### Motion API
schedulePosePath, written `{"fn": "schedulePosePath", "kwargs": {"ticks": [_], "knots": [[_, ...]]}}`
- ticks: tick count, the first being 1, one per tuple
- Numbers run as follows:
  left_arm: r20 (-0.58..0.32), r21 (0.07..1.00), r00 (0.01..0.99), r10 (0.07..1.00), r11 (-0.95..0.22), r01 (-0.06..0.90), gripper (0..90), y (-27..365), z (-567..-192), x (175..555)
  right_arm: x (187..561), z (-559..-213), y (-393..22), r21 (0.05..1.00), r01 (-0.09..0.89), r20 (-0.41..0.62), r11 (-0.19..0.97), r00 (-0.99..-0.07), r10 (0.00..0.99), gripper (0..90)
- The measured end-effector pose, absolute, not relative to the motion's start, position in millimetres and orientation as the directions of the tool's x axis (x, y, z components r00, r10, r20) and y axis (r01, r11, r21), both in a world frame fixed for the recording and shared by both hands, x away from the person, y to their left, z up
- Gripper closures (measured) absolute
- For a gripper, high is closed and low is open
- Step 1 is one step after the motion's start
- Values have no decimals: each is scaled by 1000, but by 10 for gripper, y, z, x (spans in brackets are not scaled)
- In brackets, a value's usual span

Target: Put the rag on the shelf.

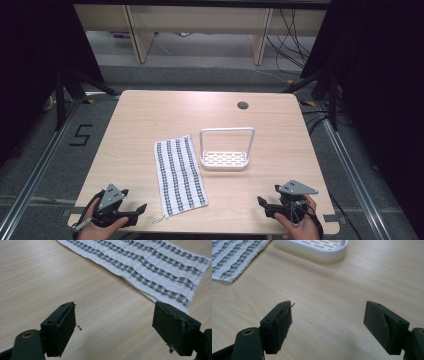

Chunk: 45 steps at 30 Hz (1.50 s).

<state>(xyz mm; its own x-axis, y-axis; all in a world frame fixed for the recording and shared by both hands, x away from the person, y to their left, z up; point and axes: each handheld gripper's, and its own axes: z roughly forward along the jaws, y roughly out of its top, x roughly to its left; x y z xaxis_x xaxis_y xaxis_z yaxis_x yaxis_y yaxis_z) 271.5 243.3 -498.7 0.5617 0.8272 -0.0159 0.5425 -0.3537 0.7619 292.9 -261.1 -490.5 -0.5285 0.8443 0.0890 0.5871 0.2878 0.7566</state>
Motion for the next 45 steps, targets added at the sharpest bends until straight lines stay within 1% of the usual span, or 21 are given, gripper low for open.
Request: {"fn": "schedulePosePath", "kwargs": {"ticks": [3, 5, 8, 9, 12, 13, 14, 15, 17, 21, 22, 23, 25, 27, 29, 30, 36, 39, 40, 42, 45], "knots": [[-22, 769, 570, 822, -350, 535, 180, 2413, -4989, 2716, 2920, -4899, -2594, 756, 587, 91, 288, -531, 843, 239], [-31, 771, 579, 815, -349, 533, 179, 2397, -4985, 2713, 2931, -4895, -2606, 757, 574, 74, 312, -550, 832, 248], [-22, 768, 587, 809, -362, 528, 179, 2369, -4974, 2703, 2922, -4890, -2590, 757, 574, 76, 311, -551, 831, 257], [-42, 786, 578, 815, -330, 522, 178, 2340, -4993, 2703, 2926, -4890, -2590, 760, 567, 68, 319, -556, 828, 260], [-30, 772, 603, 797, -364, 521, 178, 2337, -4973, 2697, 2923, -4884, -2563, 763, 556, 63, 330, -571, 819, 261], [-42, 770, 603, 797, -358, 527, 179, 2322, -4966, 2692, 2901, -4877, -2541, 755, 575, 79, 315, -557, 827, 262], [-69, 787, 592, 803, -321, 527, 178, 2285, -4979, 2688, 2909, -4879, -2535, 761, 559, 67, 328, -572, 818, 264], [-47, 772, 611, 790, -359, 524, 178, 2298, -4962, 2687, 2911, -4883, -2525, 764, 552, 66, 334, -581, 811, 265], [-71, 781, 605, 793, -334, 528, 178, 2248, -4966, 2678, 2894, -4872, -2501, 761, 556, 65, 334, -578, 814, 265], [-58, 770, 629, 775, -367, 522, 178, 2209, -4956, 2671, 2897, -4859, -2460, 765, 543, 60, 346, -595, 802, 265], [-63, 778, 633, 772, -359, 515, 178, 2193, -4965, 2673, 2903, -4859, -2443, 766, 539, 61, 350, -604, 795, 266], [-91, 790, 618, 781, -321, 523, 178, 2150, -4975, 2665, 2901, -4854, -2417, 765, 539, 57, 353, -603, 796, 267], [-67, 771, 638, 767, -366, 521, 177, 2146, -4962, 2663, 2910, -4851, -2361, 762, 536, 61, 363, -618, 784, 268], [-60, 770, 648, 759, -378, 514, 171, 2121, -4974, 2665, 2914, -4845, -2300, 766, 519, 48, 378, -633, 773, 268], [-60, 773, 649, 759, -375, 511, 171, 2102, -4979, 2666, 2922, -4851, -2229, 775, 497, 34, 390, -650, 759, 268], [-78, 785, 637, 767, -347, 514, 171, 2078, -4987, 2662, 2920, -4845, -2187, 772, 500, 44, 392, -657, 752, 269], [-58, 773, 674, 736, -394, 497, 171, 2030, -4988, 2650, 2940, -4844, -1890, 776, 449, 22, 444, -722, 691, 292], [-61, 764, 675, 735, -401, 506, 171, 1985, -4987, 2638, 2958, -4856, -1751, 772, 422, 7, 475, -753, 658, 312], [-73, 780, 669, 739, -376, 500, 172, 1954, -5002, 2638, 2964, -4857, -1707, 768, 424, 17, 480, -763, 647, 313], [-72, 769, 687, 723, -399, 500, 198, 1934, -4984, 2634, 2978, -4864, -1626, 766, 412, 19, 493, -782, 623, 324], [-81, 769, 691, 719, -396, 502, 212, 1843, -4993, 2612, 2998, -4876, -1528, 767, 400, 15, 502, -793, 609, 334]]}}
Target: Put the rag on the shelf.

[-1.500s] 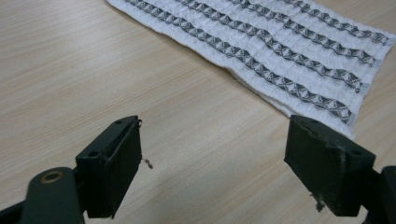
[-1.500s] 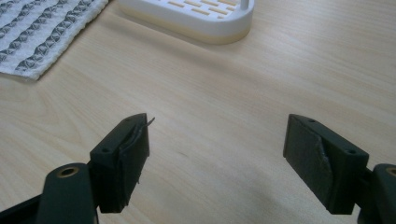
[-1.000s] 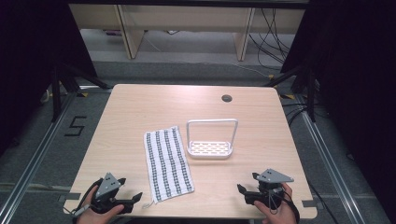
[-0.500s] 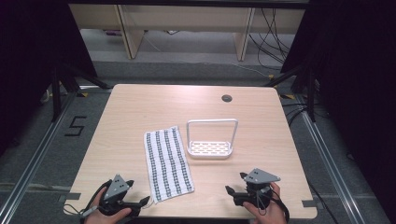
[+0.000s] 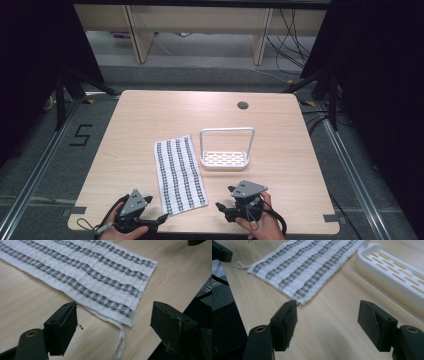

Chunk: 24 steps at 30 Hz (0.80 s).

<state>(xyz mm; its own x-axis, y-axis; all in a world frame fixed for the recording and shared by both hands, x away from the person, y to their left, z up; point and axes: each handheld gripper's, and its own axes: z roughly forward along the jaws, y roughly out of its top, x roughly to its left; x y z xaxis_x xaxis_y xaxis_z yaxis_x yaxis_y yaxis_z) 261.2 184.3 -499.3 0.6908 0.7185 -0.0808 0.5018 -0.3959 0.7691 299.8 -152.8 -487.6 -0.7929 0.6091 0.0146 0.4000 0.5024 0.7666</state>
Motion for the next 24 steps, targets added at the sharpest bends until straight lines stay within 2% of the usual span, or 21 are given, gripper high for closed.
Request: {"fn": "schedulePosePath", "kwargs": {"ticks": [5, 7, 9, 12, 24], "knots": [[-75, 757, 720, 690, -430, 491, 260, 1730, -5031, 2588, 3033, -4908, -1416, 756, 402, 21, 516, -803, 595, 358], [-45, 744, 728, 684, -463, 481, 267, 1727, -5026, 2598, 3060, -4920, -1384, 754, 396, 26, 524, -815, 578, 371], [-60, 752, 721, 691, -444, 487, 287, 1703, -5033, 2600, 3075, -4931, -1354, 752, 404, 29, 521, -810, 586, 377], [-29, 727, 729, 684, -486, 485, 321, 1698, -5045, 2650, 3115, -4940, -1318, 745, 402, 28, 532, -816, 578, 386], [-15, 698, 743, 669, -525, 487, 423, 1679, -5065, 2717, 3183, -5017, -1086, 721, 394, 33, 571, -842, 539, 425]]}}
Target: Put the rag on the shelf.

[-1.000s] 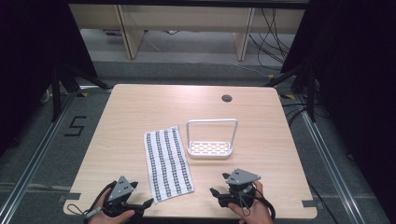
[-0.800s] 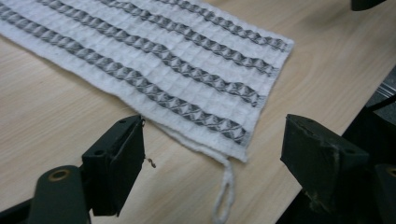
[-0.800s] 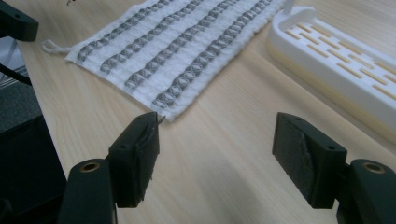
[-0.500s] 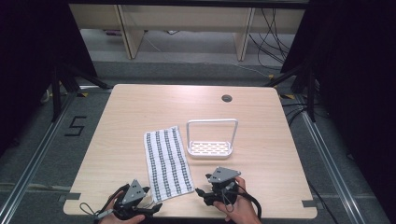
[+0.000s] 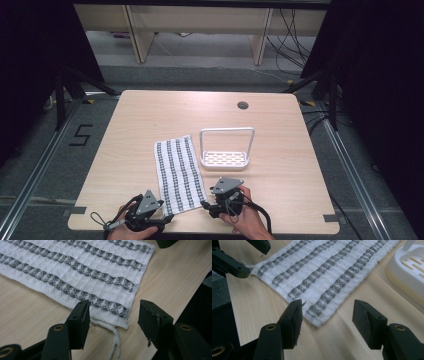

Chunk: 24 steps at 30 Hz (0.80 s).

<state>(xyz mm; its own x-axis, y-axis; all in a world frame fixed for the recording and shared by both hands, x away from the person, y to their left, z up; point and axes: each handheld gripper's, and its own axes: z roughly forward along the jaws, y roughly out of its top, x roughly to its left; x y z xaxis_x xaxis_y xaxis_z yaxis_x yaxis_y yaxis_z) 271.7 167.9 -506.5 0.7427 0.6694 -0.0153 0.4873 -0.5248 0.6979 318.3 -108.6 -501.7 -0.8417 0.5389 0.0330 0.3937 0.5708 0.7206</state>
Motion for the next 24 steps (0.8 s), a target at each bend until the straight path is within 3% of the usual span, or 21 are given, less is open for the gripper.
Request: {"fn": "schedulePosePath", "kwargs": {"ticks": [9, 19, 24], "knots": [[11, 670, 754, 657, -565, 482, 503, 1657, -5102, 2763, 3218, -5055, -986, 713, 386, 27, 586, -849, 527, 451], [48, 667, 774, 632, -597, 446, 728, 1665, -5090, 2787, 3231, -5130, -913, 688, 384, 4, 616, -851, 525, 499], [71, 658, 787, 613, -621, 425, 817, 1656, -5084, 2794, 3245, -5136, -892, 693, 375, -10, 615, -849, 529, 609]]}}
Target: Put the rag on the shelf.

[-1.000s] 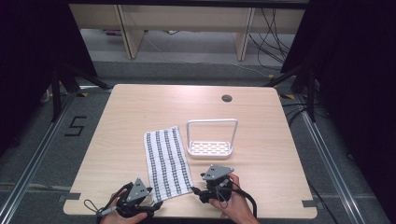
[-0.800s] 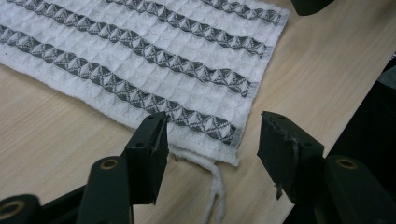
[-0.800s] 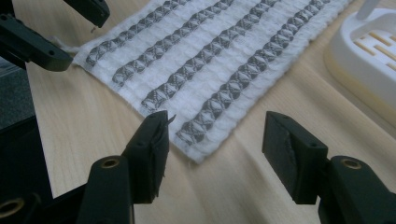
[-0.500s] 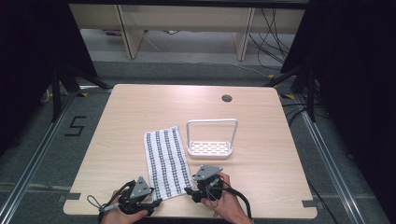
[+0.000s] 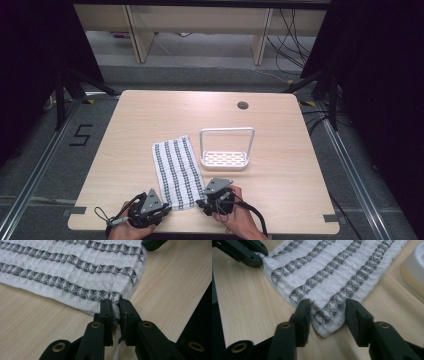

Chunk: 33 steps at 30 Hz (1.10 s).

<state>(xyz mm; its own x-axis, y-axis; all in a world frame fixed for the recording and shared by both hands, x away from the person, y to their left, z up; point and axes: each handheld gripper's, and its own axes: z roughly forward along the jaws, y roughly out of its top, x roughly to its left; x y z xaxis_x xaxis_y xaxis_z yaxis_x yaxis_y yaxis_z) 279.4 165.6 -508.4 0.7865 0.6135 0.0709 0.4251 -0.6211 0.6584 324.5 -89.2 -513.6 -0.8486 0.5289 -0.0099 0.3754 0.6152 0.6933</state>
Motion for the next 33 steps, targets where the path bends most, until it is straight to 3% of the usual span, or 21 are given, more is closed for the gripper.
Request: {"fn": "schedulePosePath", "kwargs": {"ticks": [5, 9, 30, 33], "knots": [[87, 664, 802, 592, -634, 396, 842, 1639, -5081, 2783, 3255, -5150, -876, 715, 379, 10, 588, -846, 533, 775], [75, 680, 798, 598, -616, 398, 849, 1651, -5046, 2766, 3240, -5122, -876, 717, 382, 23, 584, -849, 528, 846], [31, 790, 787, 616, -498, 359, 852, 1806, -4394, 2898, 3433, -4378, -805, 815, 309, 32, 491, -869, 494, 861], [34, 817, 780, 625, -466, 338, 852, 1878, -4145, 2954, 3481, -4209, -772, 827, 275, 0, 490, -872, 489, 861]]}}
